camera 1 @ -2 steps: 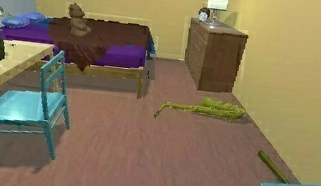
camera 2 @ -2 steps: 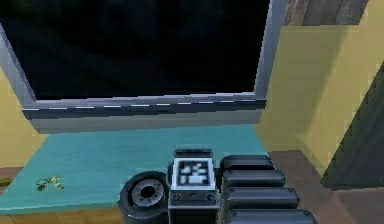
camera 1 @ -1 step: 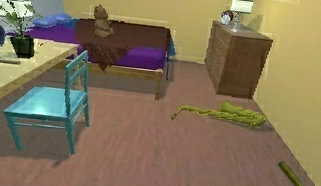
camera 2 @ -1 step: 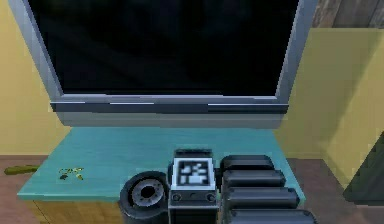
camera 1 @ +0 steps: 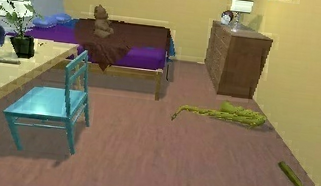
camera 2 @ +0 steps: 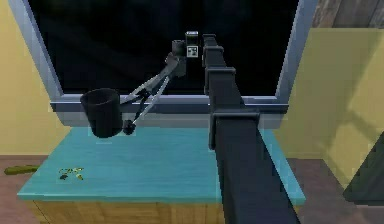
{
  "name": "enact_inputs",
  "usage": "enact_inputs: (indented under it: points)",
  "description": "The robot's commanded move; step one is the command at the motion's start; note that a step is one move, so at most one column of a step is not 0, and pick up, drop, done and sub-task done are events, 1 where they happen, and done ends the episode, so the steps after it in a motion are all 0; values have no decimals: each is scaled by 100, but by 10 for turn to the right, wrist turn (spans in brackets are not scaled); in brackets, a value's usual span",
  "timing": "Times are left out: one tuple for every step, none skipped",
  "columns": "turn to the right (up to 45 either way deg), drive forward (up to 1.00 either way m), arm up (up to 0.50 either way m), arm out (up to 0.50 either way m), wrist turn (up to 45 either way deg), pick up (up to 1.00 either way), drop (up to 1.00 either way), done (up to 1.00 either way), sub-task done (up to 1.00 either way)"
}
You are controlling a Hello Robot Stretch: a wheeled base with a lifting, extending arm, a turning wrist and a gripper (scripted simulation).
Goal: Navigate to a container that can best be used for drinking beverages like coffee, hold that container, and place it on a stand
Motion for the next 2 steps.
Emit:
enact_inputs:
  points:
    - [0, 0, 0, 0, 450, 0, 0, 0, 0]
    - [0, 0, 0, 0, 450, 0, 0, 0, 0]
